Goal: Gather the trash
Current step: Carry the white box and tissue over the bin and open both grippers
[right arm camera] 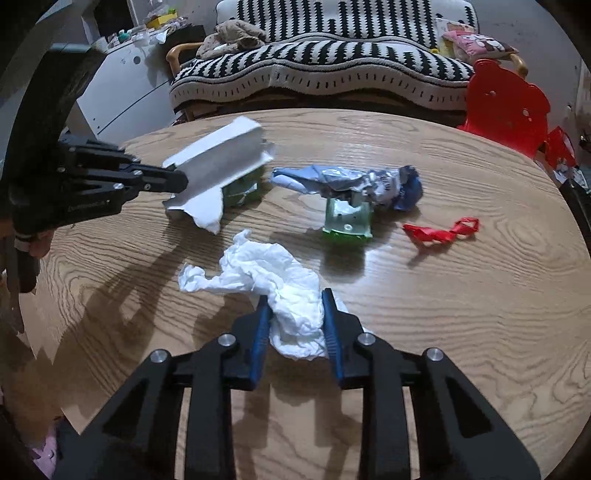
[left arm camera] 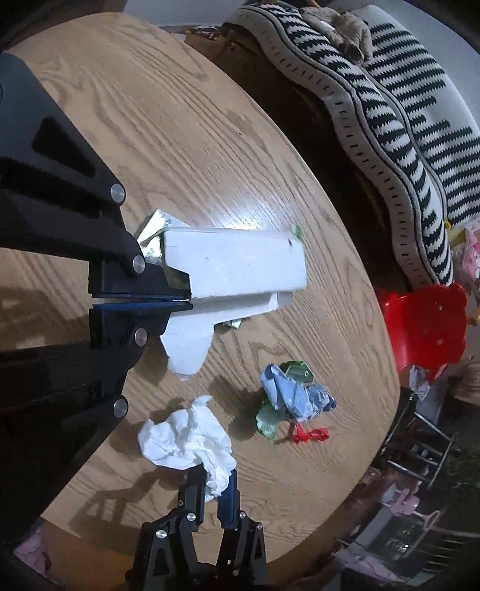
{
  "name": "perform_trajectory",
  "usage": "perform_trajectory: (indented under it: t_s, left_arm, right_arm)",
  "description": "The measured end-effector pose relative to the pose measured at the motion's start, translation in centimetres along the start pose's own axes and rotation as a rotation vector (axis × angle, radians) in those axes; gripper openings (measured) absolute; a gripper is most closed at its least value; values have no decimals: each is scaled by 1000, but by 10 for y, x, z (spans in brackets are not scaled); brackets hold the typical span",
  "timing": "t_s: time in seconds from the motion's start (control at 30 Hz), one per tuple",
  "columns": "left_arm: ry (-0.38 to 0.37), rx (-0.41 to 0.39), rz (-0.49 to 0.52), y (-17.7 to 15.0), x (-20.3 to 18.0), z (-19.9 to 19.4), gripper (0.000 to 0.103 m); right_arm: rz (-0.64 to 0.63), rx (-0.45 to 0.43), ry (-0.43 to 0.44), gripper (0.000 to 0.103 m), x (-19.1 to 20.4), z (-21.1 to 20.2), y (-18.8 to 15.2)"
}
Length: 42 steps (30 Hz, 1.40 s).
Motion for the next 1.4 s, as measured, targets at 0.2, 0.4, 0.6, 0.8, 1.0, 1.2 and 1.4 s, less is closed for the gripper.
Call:
perform_trajectory:
  t_s: [0.2, 0.4, 0.6, 0.8, 1.0, 1.2, 1.4]
  left_arm:
    - [6, -24, -9, -16, -12, -24, 0]
    - [33, -66, -1, -26, -30, -61, 0]
    - [47, -96, 6, -36, -48, -90, 0]
    - [40, -112, 21, -49, -81, -109, 0]
    - [-14, -139, 104, -55, -151, -123, 0]
    - [-150, -146, 229, -61, -260, -119, 0]
    - [-279, -92, 335, -77, -369, -89, 0]
  right_arm:
    - [49, -29, -20, 28, -8, -25, -17]
    - [92, -64, -42, 28, -12, -54, -30]
    - [110, -105, -68, 27, -12, -88, -41]
    - [137, -136, -71, 27, -16, -115, -59]
    - [225, -195, -107, 27, -47, -164, -99]
    - [369, -237, -197, 27, -106, -224, -178]
    - [506, -232, -278, 27, -157, -260, -263]
Point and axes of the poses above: each gripper's, at about its wrist camera, not at the fingertips, and z roughly the way its jaws point, x to its left, y to its top, the point moved 4 cm from there along z, roughly the way its jaws point, and after that the axes turned 5 degrees about x, right-handed, at the moved point
